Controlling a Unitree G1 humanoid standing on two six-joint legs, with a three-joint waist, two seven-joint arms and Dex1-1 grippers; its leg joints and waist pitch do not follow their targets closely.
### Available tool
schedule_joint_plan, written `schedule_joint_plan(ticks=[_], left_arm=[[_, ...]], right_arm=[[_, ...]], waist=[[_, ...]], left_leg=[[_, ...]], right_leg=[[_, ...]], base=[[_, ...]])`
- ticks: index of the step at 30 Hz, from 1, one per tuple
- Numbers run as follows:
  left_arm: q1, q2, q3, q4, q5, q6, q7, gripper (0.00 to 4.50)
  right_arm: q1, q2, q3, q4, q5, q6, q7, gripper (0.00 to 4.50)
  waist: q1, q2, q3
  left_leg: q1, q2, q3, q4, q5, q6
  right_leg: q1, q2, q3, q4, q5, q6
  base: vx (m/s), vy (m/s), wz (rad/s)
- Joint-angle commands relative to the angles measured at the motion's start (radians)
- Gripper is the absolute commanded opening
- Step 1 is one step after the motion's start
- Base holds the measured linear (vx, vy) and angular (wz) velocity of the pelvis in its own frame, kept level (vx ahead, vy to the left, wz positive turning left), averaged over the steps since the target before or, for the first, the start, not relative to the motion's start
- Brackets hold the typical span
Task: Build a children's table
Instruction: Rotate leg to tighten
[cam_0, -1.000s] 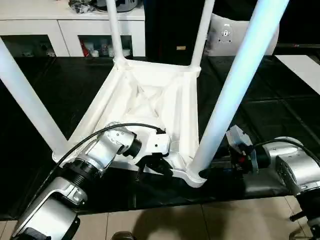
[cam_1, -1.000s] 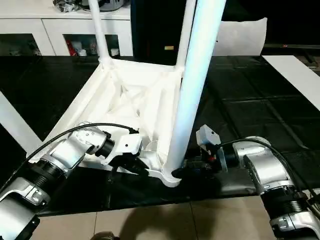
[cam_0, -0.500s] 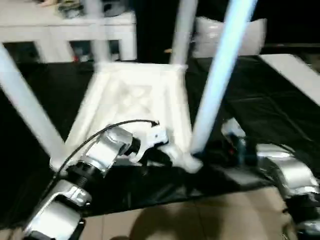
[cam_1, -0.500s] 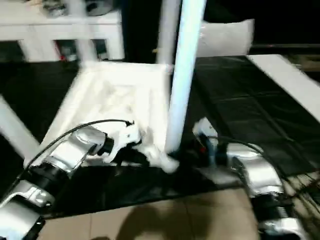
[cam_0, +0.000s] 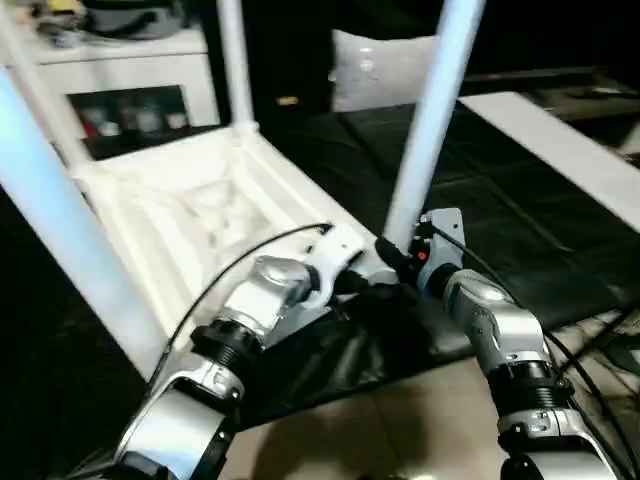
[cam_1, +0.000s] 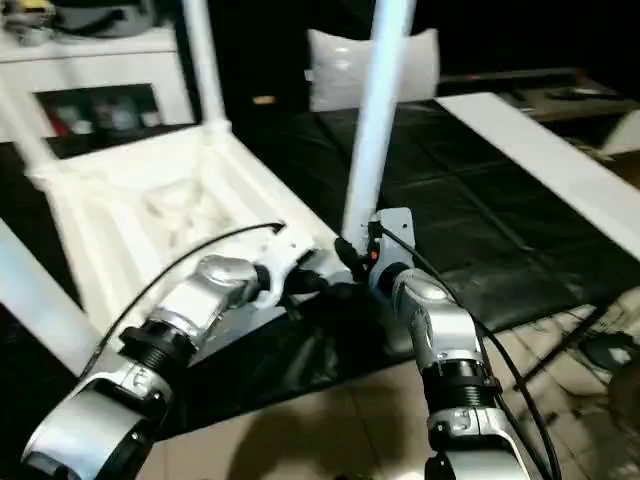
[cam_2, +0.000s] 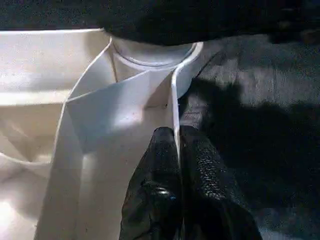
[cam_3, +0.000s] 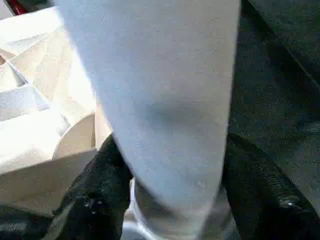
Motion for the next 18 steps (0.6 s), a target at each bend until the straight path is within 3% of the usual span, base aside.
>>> schedule_joint_plan(ticks=[1,4,6,9,10,14,15,16,18], left_arm=[[-0.018,-0.008,-0.032,-0.015,-0.001,-0.063,-0.053,0.00],[-0.016,0.039,-0.048,0.003,0.024,-0.126,-0.081,0.00],[-0.010,0.072,-0.058,0.002,0.032,-0.171,-0.115,0.00],[0.005,0.132,-0.079,-0.010,0.037,-0.283,-0.192,0.00],[0.008,0.149,-0.084,-0.010,0.040,-0.313,-0.208,0.00],[0.011,0.194,-0.076,0.009,0.050,-0.366,-0.202,0.00],[0.011,0.194,-0.076,0.009,0.050,-0.366,-0.202,0.00],[0.022,0.207,-0.049,0.007,0.030,-0.373,-0.205,0.27],[0.066,0.209,-0.002,-0.060,-0.032,-0.349,-0.227,0.27]], right_arm=[[0.022,0.008,0.039,-0.009,0.009,0.003,0.046,3.16],[0.063,-0.035,0.038,-0.076,0.026,-0.029,0.107,3.46],[0.099,-0.076,0.057,-0.125,0.024,-0.049,0.166,3.52],[0.167,-0.148,0.076,-0.232,0.052,-0.013,0.269,3.88],[0.188,-0.168,0.074,-0.267,0.070,-0.010,0.303,3.93],[0.247,-0.207,0.030,-0.369,0.114,-0.005,0.337,4.32],[0.247,-0.207,0.030,-0.369,0.114,-0.005,0.337,4.37],[0.271,-0.230,0.026,-0.429,0.119,0.062,0.317,4.48],[0.317,-0.251,0.044,-0.510,0.114,0.107,0.310,4.48]], waist=[[0.005,-0.006,-0.062],[0.017,-0.010,-0.069],[0.029,-0.021,-0.070],[0.047,-0.021,-0.075],[0.054,-0.019,-0.077],[0.062,-0.018,-0.084],[0.061,-0.018,-0.081],[0.062,-0.021,-0.075],[0.064,-0.030,-0.072]], left_leg=[[-0.007,0.024,-0.005,-0.077,-0.184,0.049],[-0.011,0.035,-0.007,-0.081,-0.127,0.061],[-0.015,0.029,-0.002,-0.080,-0.080,0.074],[-0.015,0.035,-0.002,-0.080,-0.016,0.101],[-0.017,0.038,-0.002,-0.080,0.011,0.111],[-0.024,0.040,-0.002,-0.073,0.069,0.124],[-0.025,0.041,0.000,-0.073,0.070,0.125],[-0.024,0.037,0.004,-0.076,0.032,0.114],[-0.023,0.036,0.006,-0.079,0.008,0.094]], right_leg=[[0.052,-0.081,0.064,-0.103,-0.472,0.015],[0.055,-0.083,0.083,-0.077,-0.354,-0.018],[0.057,-0.082,0.092,-0.068,-0.352,-0.018],[0.058,-0.081,0.099,-0.059,-0.293,-0.021],[0.056,-0.082,0.101,-0.047,-0.238,-0.040],[0.054,-0.082,0.105,-0.029,-0.157,-0.064],[0.051,-0.082,0.106,-0.030,-0.158,-0.068],[0.050,-0.080,0.103,-0.042,-0.226,-0.063],[0.053,-0.081,0.103,-0.049,-0.283,-0.038]], base=[[0.000,0.000,0.00],[0.000,0.000,0.00],[0.000,0.000,0.00],[0.000,0.000,0.00],[0.000,0.000,0.00],[0.000,0.000,0.00],[0.000,0.000,0.00],[0.000,0.000,0.00],[0.000,0.000,0.00]])
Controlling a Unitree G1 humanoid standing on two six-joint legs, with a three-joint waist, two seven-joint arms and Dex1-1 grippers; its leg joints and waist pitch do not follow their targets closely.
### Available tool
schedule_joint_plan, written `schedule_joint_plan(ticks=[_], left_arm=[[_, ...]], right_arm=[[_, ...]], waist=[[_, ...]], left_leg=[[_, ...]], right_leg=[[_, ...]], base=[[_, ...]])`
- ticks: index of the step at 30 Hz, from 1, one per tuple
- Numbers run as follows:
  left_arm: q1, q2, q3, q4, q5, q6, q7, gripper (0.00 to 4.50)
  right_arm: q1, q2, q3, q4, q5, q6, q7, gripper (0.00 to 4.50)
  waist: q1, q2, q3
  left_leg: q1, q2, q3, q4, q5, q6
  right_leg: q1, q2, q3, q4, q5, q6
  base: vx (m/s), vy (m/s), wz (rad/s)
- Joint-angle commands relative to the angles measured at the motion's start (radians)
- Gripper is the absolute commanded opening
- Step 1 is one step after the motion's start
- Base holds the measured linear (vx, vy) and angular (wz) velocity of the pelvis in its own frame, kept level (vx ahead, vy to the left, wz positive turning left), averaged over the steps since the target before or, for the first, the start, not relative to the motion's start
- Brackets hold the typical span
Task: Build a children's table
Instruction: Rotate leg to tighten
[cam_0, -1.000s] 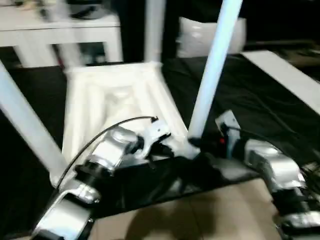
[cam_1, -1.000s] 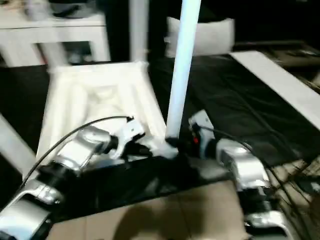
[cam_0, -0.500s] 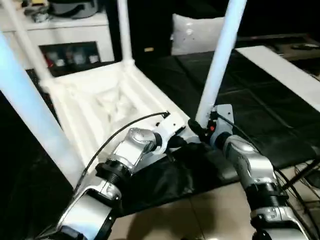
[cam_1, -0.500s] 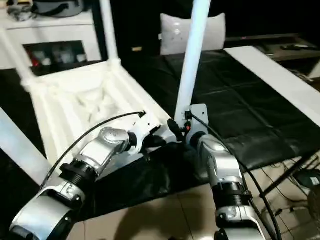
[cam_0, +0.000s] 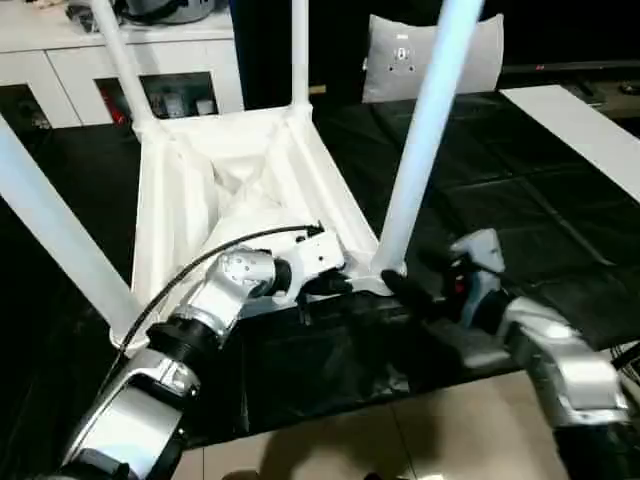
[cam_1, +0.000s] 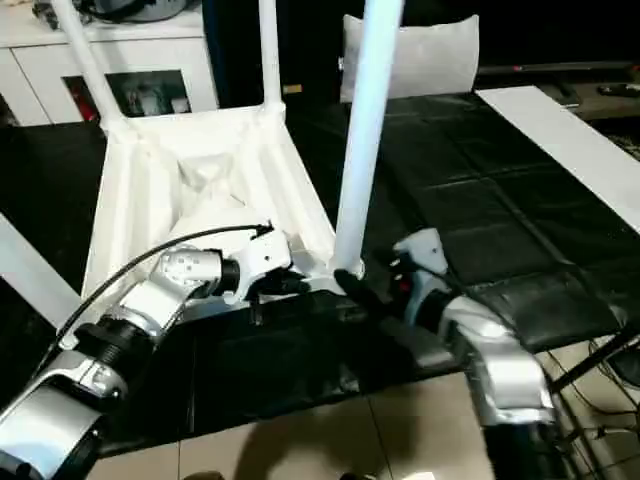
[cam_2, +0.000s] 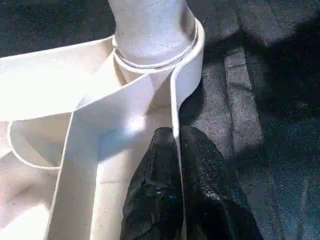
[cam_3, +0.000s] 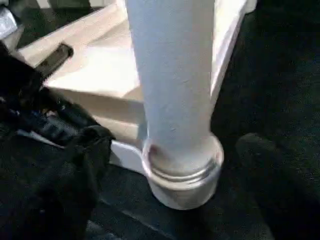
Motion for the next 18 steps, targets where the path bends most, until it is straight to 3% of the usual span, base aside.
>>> schedule_joint_plan(ticks=[1,2,3,4,5,7,9,11,12,13,15,16,17,18], left_arm=[[0.039,0.008,0.051,-0.072,-0.070,0.004,-0.026,0.47],[0.078,-0.004,0.087,-0.145,-0.123,0.036,-0.024,0.64],[0.078,-0.004,0.087,-0.145,-0.123,0.036,-0.024,0.66],[0.132,-0.023,0.132,-0.249,-0.178,0.080,0.015,0.66],[0.181,-0.040,0.166,-0.341,-0.206,0.128,0.074,0.66],[0.243,-0.059,0.197,-0.447,-0.230,0.180,0.139,0.68],[0.329,-0.082,0.231,-0.581,-0.249,0.247,0.213,0.68],[0.427,-0.101,0.253,-0.714,-0.243,0.296,0.271,0.68],[0.515,-0.114,0.273,-0.816,-0.209,0.317,0.326,0.68],[0.530,-0.115,0.275,-0.834,-0.201,0.321,0.334,0.68],[0.588,-0.120,0.279,-0.898,-0.169,0.330,0.375,0.68],[0.614,-0.121,0.272,-0.913,-0.133,0.294,0.400,0.68],[0.659,-0.141,0.271,-0.955,-0.125,0.288,0.462,0.68],[0.659,-0.141,0.271,-0.955,-0.125,0.288,0.463,0.68]], right_arm=[[0.049,-0.022,0.009,-0.084,0.008,0.048,-0.006,4.50],[0.071,-0.019,0.011,-0.116,0.009,0.063,-0.020,4.50],[0.071,-0.019,0.011,-0.116,0.009,0.063,-0.020,4.50],[0.104,-0.014,0.017,-0.165,0.005,0.089,-0.044,4.50],[0.129,-0.004,0.022,-0.205,0.003,0.113,-0.067,4.50],[0.155,0.008,0.030,-0.251,-0.004,0.142,-0.101,4.50],[0.181,0.029,0.033,-0.301,-0.011,0.167,-0.147,4.50],[0.198,0.051,0.033,-0.335,-0.002,0.133,-0.159,4.50],[0.212,0.077,0.031,-0.355,-0.005,0.088,-0.180,4.50],[0.214,0.081,0.031,-0.358,-0.005,0.081,-0.184,4.50],[0.220,0.092,0.033,-0.363,-0.017,0.060,-0.201,4.50],[0.217,0.087,0.046,-0.353,-0.031,0.048,-0.199,4.50],[0.216,0.076,0.072,-0.349,-0.047,0.034,-0.190,4.50],[0.216,0.076,0.072,-0.349,-0.047,0.034,-0.190,4.50]], waist=[[0.006,-0.025,-0.072],[0.007,-0.022,-0.073],[0.004,-0.025,-0.072],[0.003,-0.025,-0.069],[0.002,-0.025,-0.069],[0.002,-0.019,-0.066],[-0.003,-0.025,-0.062],[-0.009,-0.028,-0.057],[-0.013,-0.029,-0.052],[-0.020,-0.034,-0.050],[-0.023,-0.034,-0.047],[-0.015,-0.044,-0.038],[-0.024,-0.010,-0.041],[-0.043,0.003,-0.034]], left_leg=[[-0.010,0.043,-0.003,-0.066,-0.002,0.078],[-0.009,0.043,-0.003,-0.067,-0.009,0.075],[-0.008,0.047,-0.002,-0.068,-0.015,0.067],[-0.008,0.045,-0.002,-0.069,-0.032,0.064],[-0.009,0.053,-0.004,-0.072,-0.047,0.048],[-0.007,0.049,-0.002,-0.072,-0.064,0.049],[-0.010,0.051,-0.003,-0.075,-0.075,0.042],[-0.010,0.043,0.000,-0.075,-0.107,0.040],[-0.007,0.033,0.002,-0.073,-0.133,0.042],[-0.011,0.033,0.001,-0.072,-0.142,0.037],[0.001,0.032,0.000,-0.072,-0.172,0.035],[-0.065,0.024,-0.045,-0.086,-0.193,0.051],[-0.051,0.074,-0.092,-0.113,-0.274,0.071],[-0.048,0.129,-0.157,-0.154,-0.397,0.085]], right_leg=[[0.080,-0.084,0.082,-0.065,-0.310,-0.020],[0.078,-0.085,0.081,-0.067,-0.319,-0.016],[0.078,-0.086,0.082,-0.066,-0.322,-0.020],[0.073,-0.083,0.079,-0.075,-0.342,-0.014],[0.077,-0.087,0.080,-0.069,-0.342,-0.023],[0.071,-0.081,0.077,-0.079,-0.355,-0.021],[0.074,-0.079,0.077,-0.080,-0.369,-0.012],[0.071,-0.076,0.072,-0.093,-0.432,0.021],[0.067,-0.069,0.065,-0.108,-0.491,0.058],[0.068,-0.074,0.060,-0.112,-0.522,0.087],[0.061,-0.064,0.052,-0.129,-0.564,0.124],[0.114,-0.086,0.011,-0.092,-0.529,0.116],[0.109,-0.065,0.016,-0.080,-0.438,0.091],[0.110,-0.046,0.046,-0.008,-0.315,0.044]], base=[[0.000,0.000,0.00],[0.000,0.000,0.00],[0.000,0.000,0.00],[0.000,0.000,0.00],[0.000,0.000,0.00],[0.000,0.000,0.00],[0.000,0.000,0.00],[0.000,0.000,0.00],[0.000,0.000,0.00],[0.000,0.000,0.00],[0.000,0.000,0.00],[-0.008,-0.019,0.19],[-0.004,-0.046,0.46],[-0.004,-0.046,0.46]])
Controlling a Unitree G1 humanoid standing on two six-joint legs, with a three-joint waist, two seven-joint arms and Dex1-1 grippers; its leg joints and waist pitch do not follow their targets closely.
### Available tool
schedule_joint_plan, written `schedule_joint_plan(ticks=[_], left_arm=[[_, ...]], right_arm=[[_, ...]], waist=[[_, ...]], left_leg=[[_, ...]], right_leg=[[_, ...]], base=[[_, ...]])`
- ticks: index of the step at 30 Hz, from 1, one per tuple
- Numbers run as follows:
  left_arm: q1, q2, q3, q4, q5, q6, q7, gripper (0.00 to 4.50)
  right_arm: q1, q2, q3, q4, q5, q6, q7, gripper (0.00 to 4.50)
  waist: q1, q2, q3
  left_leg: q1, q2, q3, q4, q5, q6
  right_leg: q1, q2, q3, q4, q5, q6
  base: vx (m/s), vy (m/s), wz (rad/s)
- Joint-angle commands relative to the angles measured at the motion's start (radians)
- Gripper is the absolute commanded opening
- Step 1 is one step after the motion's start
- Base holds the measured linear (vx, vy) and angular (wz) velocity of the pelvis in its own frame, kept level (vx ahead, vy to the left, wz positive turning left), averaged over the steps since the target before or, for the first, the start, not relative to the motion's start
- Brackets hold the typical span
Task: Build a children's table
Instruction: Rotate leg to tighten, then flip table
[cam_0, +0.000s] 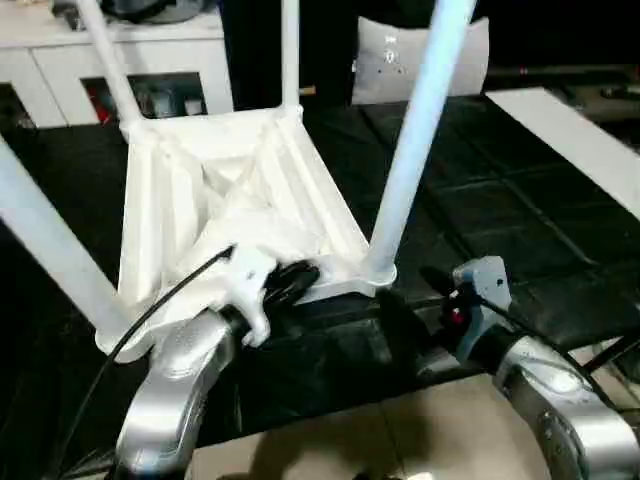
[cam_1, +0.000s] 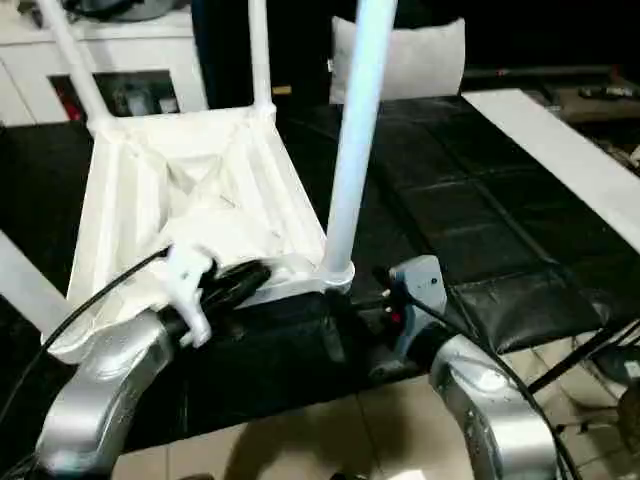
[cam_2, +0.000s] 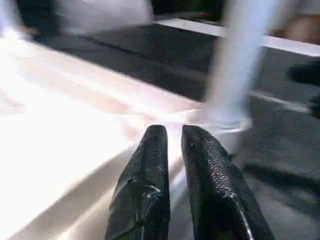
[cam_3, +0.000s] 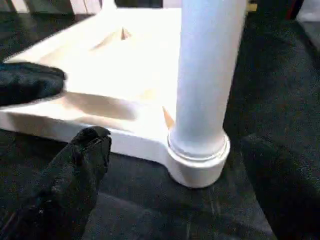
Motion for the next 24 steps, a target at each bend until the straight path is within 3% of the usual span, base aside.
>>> schedule_joint_plan(ticks=[1,2,3,4,5,6,7,8,9,10,11,12,13,14,15,16,17,18,19,21,23,24], left_arm=[[0.016,-0.022,0.001,-0.050,0.005,0.020,0.059,0.68],[0.036,-0.048,0.021,-0.082,-0.017,0.059,0.101,0.68],[0.045,-0.059,0.035,-0.100,-0.021,0.084,0.125,0.68],[0.050,-0.065,0.044,-0.113,-0.022,0.100,0.139,0.68],[0.055,-0.062,0.047,-0.125,-0.024,0.115,0.141,0.68],[0.059,-0.061,0.047,-0.138,-0.023,0.128,0.141,0.68],[0.066,-0.056,0.042,-0.150,-0.013,0.125,0.140,0.68],[0.078,-0.054,0.035,-0.166,-0.001,0.119,0.142,0.68],[0.080,-0.053,0.034,-0.169,0.000,0.122,0.143,0.68],[0.090,-0.051,0.032,-0.175,0.001,0.124,0.154,0.68],[0.095,-0.049,0.032,-0.177,-0.001,0.119,0.162,0.68],[0.103,-0.052,0.037,-0.184,-0.009,0.113,0.170,0.84],[0.109,-0.054,0.040,-0.189,-0.013,0.109,0.173,0.84],[0.116,-0.056,0.046,-0.198,-0.023,0.104,0.174,0.84],[0.118,-0.056,0.049,-0.202,-0.028,0.103,0.173,0.84],[0.117,-0.048,0.051,-0.207,-0.028,0.106,0.168,0.84],[0.114,-0.033,0.049,-0.214,-0.016,0.121,0.165,0.84],[0.111,-0.026,0.049,-0.217,-0.011,0.128,0.163,0.84],[0.106,-0.014,0.047,-0.215,-0.005,0.134,0.158,0.84],[0.096,-0.001,0.046,-0.202,0.001,0.137,0.155,0.98],[0.088,0.002,0.050,-0.187,-0.006,0.134,0.162,0.98],[0.081,-0.001,0.051,-0.177,-0.017,0.134,0.167,0.98]], right_arm=[[-0.007,-0.013,0.020,-0.008,-0.015,-0.016,0.006,4.50],[0.005,-0.020,0.016,-0.014,0.002,-0.033,0.032,4.50],[0.012,-0.029,0.011,-0.011,0.008,-0.027,0.039,4.50],[0.017,-0.036,0.008,-0.008,0.011,-0.021,0.043,4.50],[0.019,-0.047,0.008,-0.004,0.014,-0.030,0.061,4.50],[0.021,-0.055,0.008,-0.001,0.018,-0.039,0.072,4.50],[0.022,-0.057,0.006,0.008,0.023,-0.064,0.088,4.50],[0.024,-0.064,0.008,0.017,0.027,-0.081,0.106,4.50],[0.025,-0.068,0.010,0.017,0.027,-0.082,0.113,4.50],[0.029,-0.086,0.021,0.016,0.034,-0.086,0.143,4.50],[0.031,-0.095,0.027,0.015,0.039,-0.090,0.158,4.50],[0.033,-0.093,0.023,0.021,0.032,-0.097,0.145,4.50],[0.036,-0.091,0.021,0.024,0.027,-0.100,0.136,4.50],[0.033,-0.082,0.010,0.033,0.028,-0.106,0.117,4.50],[0.031,-0.078,0.004,0.038,0.031,-0.109,0.109,4.50],[0.019,-0.071,0.001,0.052,0.013,-0.114,0.079,4.50],[0.006,-0.064,0.004,0.058,0.010,-0.088,0.064,4.50],[0.001,-0.061,0.006,0.057,0.012,-0.074,0.062,4.50],[-0.005,-0.056,0.009,0.058,0.005,-0.070,0.053,4.50],[-0.011,-0.043,0.007,0.064,-0.008,-0.077,0.030,4.50],[-0.008,-0.025,0.002,0.066,-0.013,-0.069,-0.002,4.50],[-0.003,-0.007,-0.004,0.069,-0.032,-0.066,-0.046,4.50]], waist=[[-0.013,0.025,-0.031],[-0.026,0.010,-0.022],[-0.027,-0.014,-0.017],[0.002,-0.042,-0.017],[0.021,-0.055,-0.015],[0.034,-0.064,-0.023],[0.048,-0.066,-0.029],[0.067,-0.069,-0.037],[0.068,-0.057,-0.037],[0.072,-0.048,-0.037],[0.084,-0.046,-0.027],[0.088,-0.021,-0.039],[0.078,-0.017,-0.031],[0.057,0.001,-0.050],[0.048,0.000,-0.047],[0.046,-0.004,-0.044],[0.042,-0.003,-0.042],[0.034,-0.013,-0.035],[0.030,-0.014,-0.033],[0.013,-0.018,-0.023],[0.003,-0.010,-0.021],[-0.004,-0.014,-0.023]], left_leg=[[-0.020,0.143,-0.121,-0.176,-0.458,0.106],[0.011,0.147,-0.152,-0.180,-0.512,0.147],[-0.013,0.101,-0.141,-0.157,-0.475,0.173],[-0.035,-0.022,-0.065,-0.062,-0.331,0.114],[-0.006,-0.061,-0.015,0.019,-0.184,0.096],[-0.036,-0.042,0.002,0.079,-0.030,0.081],[-0.054,-0.037,0.003,0.091,-0.016,0.089],[-0.070,-0.016,-0.005,0.101,-0.038,0.110],[-0.101,-0.005,-0.016,0.132,-0.057,0.107],[-0.059,-0.002,-0.013,0.109,-0.051,0.075],[-0.052,0.017,-0.010,0.053,-0.020,0.089],[-0.022,0.026,0.006,-0.023,0.062,0.125],[-0.006,0.039,0.007,-0.054,0.064,0.165],[0.035,0.095,-0.023,-0.065,0.065,0.198],[0.028,0.111,-0.027,-0.075,-0.008,0.173],[0.021,0.106,-0.026,-0.080,-0.052,0.143],[0.008,0.083,-0.016,-0.085,-0.138,0.079],[0.000,0.064,-0.004,-0.095,-0.249,0.035],[0.000,0.057,-0.001,-0.096,-0.294,0.018],[0.014,0.043,0.004,-0.092,-0.405,-0.007],[0.014,0.036,0.003,-0.088,-0.420,-0.005],[0.012,0.035,0.002,-0.087,-0.410,-0.004]], right_leg=[[0.059,-0.044,0.093,0.041,-0.265,0.011],[0.024,-0.023,0.124,0.082,-0.253,-0.062],[0.039,-0.057,0.161,0.062,-0.268,-0.143],[0.044,-0.116,0.168,-0.051,-0.504,-0.145],[0.031,-0.165,0.135,-0.102,-0.690,-0.057],[0.053,-0.222,0.133,-0.121,-0.829,0.093],[0.063,-0.236,0.143,-0.112,-0.795,0.143],[0.072,-0.282,0.180,-0.091,-0.654,0.146],[0.103,-0.326,0.163,-0.080,-0.518,0.148],[0.069,-0.291,0.208,-0.084,-0.532,0.101],[0.091,-0.243,0.186,-0.077,-0.476,-0.070],[0.089,-0.145,0.129,-0.050,-0.379,-0.154],[0.057,-0.088,0.109,-0.025,-0.333,-0.139],[0.033,-0.048,0.106,0.029,-0.217,-0.109],[0.036,-0.064,0.132,0.024,-0.148,-0.104],[0.040,-0.069,0.144,0.018,-0.135,-0.100],[0.052,-0.083,0.156,0.010,-0.138,-0.105],[0.059,-0.090,0.161,-0.008,-0.240,-0.085],[0.059,-0.094,0.163,-0.019,-0.306,-0.069],[0.037,-0.101,0.167,-0.054,-0.528,-0.014],[0.038,-0.106,0.160,-0.070,-0.635,0.022],[0.039,-0.105,0.156,-0.076,-0.645,0.036]], base=[[0.019,-0.080,0.64],[0.062,-0.125,0.74],[0.062,-0.125,0.74],[0.066,-0.151,0.76],[0.014,-0.133,0.47],[0.014,-0.133,0.47],[-0.003,-0.078,0.48],[0.005,-0.027,0.51],[0.005,-0.027,0.51],[-0.006,0.027,0.23],[-0.008,0.075,0.06],[-0.008,0.075,0.06],[-0.011,0.109,0.03],[0.007,0.120,0.04],[0.007,0.120,0.04],[-0.001,0.101,-0.06],[-0.073,0.078,-0.13],[-0.073,0.078,-0.13],[-0.084,0.048,-0.13],[0.000,0.000,0.00],[0.000,0.000,0.00],[0.000,0.000,0.00]])
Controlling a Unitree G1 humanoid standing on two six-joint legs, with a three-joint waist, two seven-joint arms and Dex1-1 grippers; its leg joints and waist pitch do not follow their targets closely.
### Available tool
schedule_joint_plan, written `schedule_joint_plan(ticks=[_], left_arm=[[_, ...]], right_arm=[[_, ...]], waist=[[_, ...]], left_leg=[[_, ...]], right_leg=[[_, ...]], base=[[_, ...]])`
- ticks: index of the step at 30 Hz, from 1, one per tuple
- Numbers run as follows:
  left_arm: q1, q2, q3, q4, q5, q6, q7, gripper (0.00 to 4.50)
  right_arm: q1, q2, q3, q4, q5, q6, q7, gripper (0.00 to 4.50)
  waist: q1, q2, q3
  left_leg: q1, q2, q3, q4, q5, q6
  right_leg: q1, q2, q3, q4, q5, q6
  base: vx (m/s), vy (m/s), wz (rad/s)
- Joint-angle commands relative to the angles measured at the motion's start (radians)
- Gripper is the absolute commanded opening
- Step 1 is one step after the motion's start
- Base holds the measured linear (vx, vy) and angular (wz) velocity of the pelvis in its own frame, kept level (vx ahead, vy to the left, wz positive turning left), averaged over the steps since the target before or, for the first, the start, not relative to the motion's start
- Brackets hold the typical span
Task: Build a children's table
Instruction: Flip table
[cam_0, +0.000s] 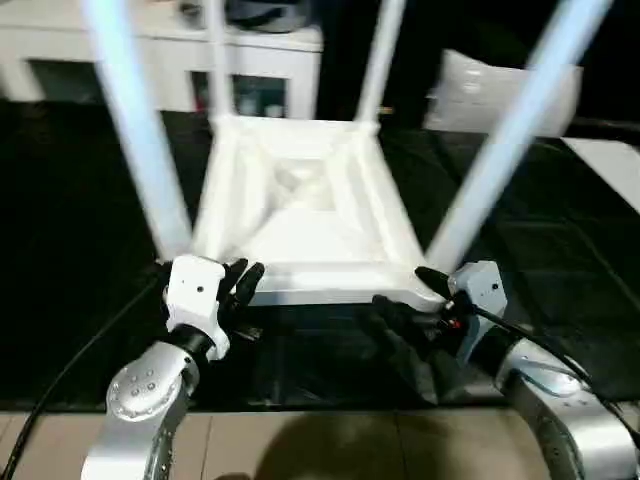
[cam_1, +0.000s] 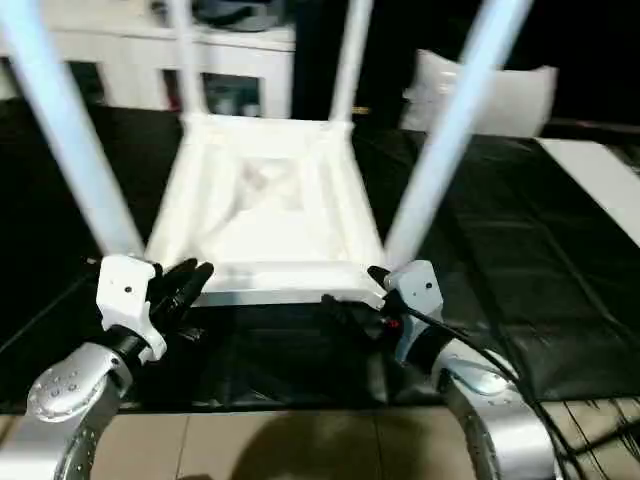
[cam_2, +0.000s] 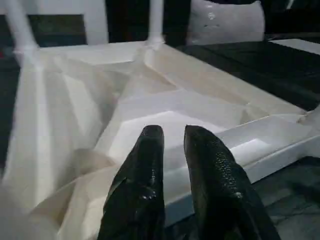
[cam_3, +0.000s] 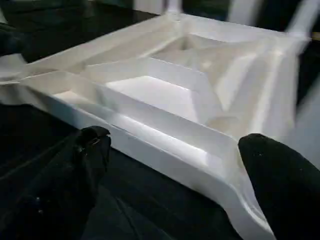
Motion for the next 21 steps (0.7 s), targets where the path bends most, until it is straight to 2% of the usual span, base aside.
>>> schedule_joint_plan(ticks=[1,2,3,4,5,6,7,8,9,10,11,12,13,14,15,16,17,18,19,20,21], left_arm=[[-0.012,-0.005,-0.009,0.018,-0.010,0.014,0.004,0.98],[-0.023,-0.010,-0.009,0.026,-0.012,0.023,0.012,1.15],[-0.023,-0.010,-0.009,0.026,-0.012,0.023,0.013,1.15],[-0.028,-0.010,-0.009,0.031,-0.009,0.019,0.017,1.26],[-0.039,-0.002,-0.011,0.039,0.001,0.031,0.027,1.26],[-0.040,-0.003,-0.008,0.042,0.000,0.032,0.031,1.32],[-0.039,0.001,-0.003,0.047,-0.001,0.025,0.035,1.32],[-0.037,0.003,-0.003,0.049,0.000,0.020,0.035,1.51],[-0.037,0.004,-0.003,0.049,0.000,0.019,0.035,1.51],[-0.032,0.005,-0.004,0.047,-0.006,0.012,0.030,1.64],[-0.028,0.004,-0.002,0.044,-0.009,0.005,0.032,1.64],[-0.027,0.000,0.001,0.043,-0.005,-0.002,0.041,1.79],[-0.031,0.001,0.000,0.046,-0.006,0.002,0.040,1.88],[-0.040,0.009,0.000,0.057,0.011,0.005,0.053,1.88],[-0.045,0.010,0.004,0.063,0.017,0.007,0.062,2.04],[-0.052,0.010,0.014,0.070,0.019,0.010,0.077,2.04],[-0.055,0.009,0.019,0.074,0.020,0.011,0.086,2.13],[-0.055,0.009,0.019,0.074,0.020,0.011,0.086,2.21],[-0.060,0.009,0.029,0.079,0.024,0.010,0.102,2.21],[-0.066,0.005,0.047,0.086,0.029,-0.001,0.125,2.21],[-0.068,0.004,0.051,0.088,0.030,-0.001,0.131,2.21]], right_arm=[[-0.006,0.011,-0.022,0.012,-0.022,0.012,-0.047,4.50],[-0.007,0.020,-0.018,0.018,-0.026,0.001,-0.063,4.50],[-0.007,0.020,-0.018,0.018,-0.026,0.001,-0.063,4.50],[-0.010,0.022,-0.012,0.019,-0.028,-0.002,-0.069,4.50],[-0.016,0.025,-0.005,0.017,-0.028,0.000,-0.073,4.50],[-0.018,0.026,-0.003,0.015,-0.027,-0.001,-0.071,4.50],[-0.022,0.028,-0.002,0.012,-0.021,-0.018,-0.060,4.50],[-0.023,0.028,-0.003,0.011,-0.019,-0.026,-0.055,4.50],[-0.023,0.028,-0.003,0.011,-0.018,-0.028,-0.054,4.50],[-0.020,0.025,-0.003,0.010,-0.018,-0.035,-0.052,4.50],[-0.016,0.021,-0.005,0.006,-0.018,-0.040,-0.052,4.50],[-0.015,0.020,-0.010,0.006,-0.012,-0.038,-0.051,4.50],[-0.019,0.018,-0.013,0.011,-0.011,-0.037,-0.049,4.50],[-0.034,0.013,-0.012,0.034,-0.019,-0.047,-0.051,4.50],[-0.044,0.013,-0.011,0.045,-0.021,-0.050,-0.052,4.50],[-0.059,0.014,-0.011,0.060,-0.022,-0.051,-0.053,4.50],[-0.066,0.015,-0.013,0.067,-0.019,-0.050,-0.053,4.50],[-0.066,0.015,-0.013,0.067,-0.019,-0.050,-0.053,4.50],[-0.076,0.021,-0.020,0.071,-0.005,-0.034,-0.053,4.50],[-0.086,0.022,-0.025,0.075,0.011,-0.014,-0.047,4.50],[-0.088,0.020,-0.024,0.076,0.012,-0.012,-0.044,4.50]], waist=[[-0.005,0.008,-0.030],[-0.008,0.005,-0.037],[-0.008,0.005,-0.037],[-0.007,0.009,-0.044],[-0.009,0.012,-0.076],[-0.008,0.008,-0.103],[-0.006,0.011,-0.112],[-0.006,0.008,-0.120],[0.001,0.012,-0.107],[0.006,0.019,-0.100],[0.003,0.031,-0.070],[-0.022,0.035,-0.039],[-0.015,0.058,-0.013],[0.059,0.044,0.006],[0.128,0.034,-0.008],[0.110,0.006,-0.012],[0.078,-0.025,0.018],[0.083,-0.025,0.002],[0.096,-0.024,0.012],[0.102,-0.028,0.003],[0.094,-0.008,-0.007]], left_leg=[[-0.008,0.075,-0.047,-0.116,-0.375,-0.034],[-0.027,0.076,-0.042,-0.112,-0.201,0.002],[-0.027,0.076,-0.042,-0.112,-0.201,0.002],[-0.047,0.076,-0.037,-0.103,0.023,0.065],[-0.075,0.036,-0.021,-0.059,0.392,0.205],[-0.077,0.018,-0.018,-0.031,0.526,0.258],[-0.083,0.011,-0.021,-0.025,0.606,0.303],[-0.110,-0.002,-0.018,-0.018,0.626,0.373],[-0.122,0.009,-0.009,-0.027,0.408,0.385],[-0.115,0.020,-0.005,-0.030,0.250,0.365],[-0.077,0.056,-0.005,-0.054,-0.146,0.261],[-0.046,0.103,-0.027,-0.096,-0.497,0.133],[-0.079,0.169,-0.053,-0.200,-0.732,0.065],[-0.162,0.145,0.031,-0.251,-0.894,-0.032],[-0.158,0.131,0.086,-0.230,-0.825,-0.007],[-0.123,0.130,0.099,-0.175,-0.684,-0.028],[0.018,0.031,0.021,0.164,-0.226,-0.028],[-0.088,-0.008,-0.050,0.168,-0.039,0.012],[-0.081,-0.006,-0.063,0.145,-0.044,0.000],[-0.049,0.019,-0.057,0.035,-0.108,-0.028],[0.022,0.049,-0.043,-0.031,-0.199,-0.018]], right_leg=[[0.029,-0.101,0.074,-0.128,-0.585,0.017],[0.027,-0.095,0.081,-0.122,-0.404,-0.018],[0.027,-0.095,0.081,-0.122,-0.404,-0.018],[0.017,-0.079,0.081,-0.099,-0.149,-0.084],[-0.009,-0.052,0.055,-0.065,0.255,-0.167],[-0.016,-0.037,0.047,-0.044,0.417,-0.178],[-0.030,-0.029,0.041,-0.035,0.526,-0.192],[-0.041,-0.022,0.027,-0.044,0.579,-0.197],[-0.052,-0.034,0.019,-0.088,0.332,-0.177],[-0.053,-0.041,0.019,-0.108,0.125,-0.158],[-0.045,-0.055,-0.001,-0.149,-0.401,-0.071],[-0.051,-0.023,-0.027,-0.143,-0.652,0.055],[-0.009,0.012,-0.029,-0.015,-0.596,0.072],[0.029,0.037,-0.003,0.188,-0.331,-0.003],[0.046,0.034,0.073,0.246,-0.401,0.003],[0.027,0.013,0.146,0.243,-0.616,0.030],[-0.174,-0.173,0.232,-0.149,-1.280,0.074],[-0.048,-0.127,0.272,-0.104,-1.214,0.017],[-0.029,-0.128,0.255,-0.095,-1.114,0.001],[-0.006,-0.074,0.222,-0.039,-0.820,-0.029],[-0.040,-0.016,0.177,-0.014,-0.534,-0.083]], base=[[0.000,0.000,0.00],[0.000,0.000,0.00],[0.000,0.000,0.00],[0.000,0.000,0.00],[0.000,0.000,0.00],[0.000,0.000,0.00],[0.000,0.000,0.00],[-0.080,0.000,0.00],[-0.080,0.000,0.00],[-0.123,0.001,-0.03],[-0.139,0.015,-0.07],[-0.139,0.015,-0.07],[-0.191,0.021,-0.09],[-0.165,-0.034,0.13],[-0.165,-0.034,0.13],[-0.063,-0.160,0.21],[-0.077,-0.123,0.01],[-0.077,-0.123,0.01],[0.000,0.000,0.00],[0.000,0.000,0.00],[-0.069,0.010,0.30]])
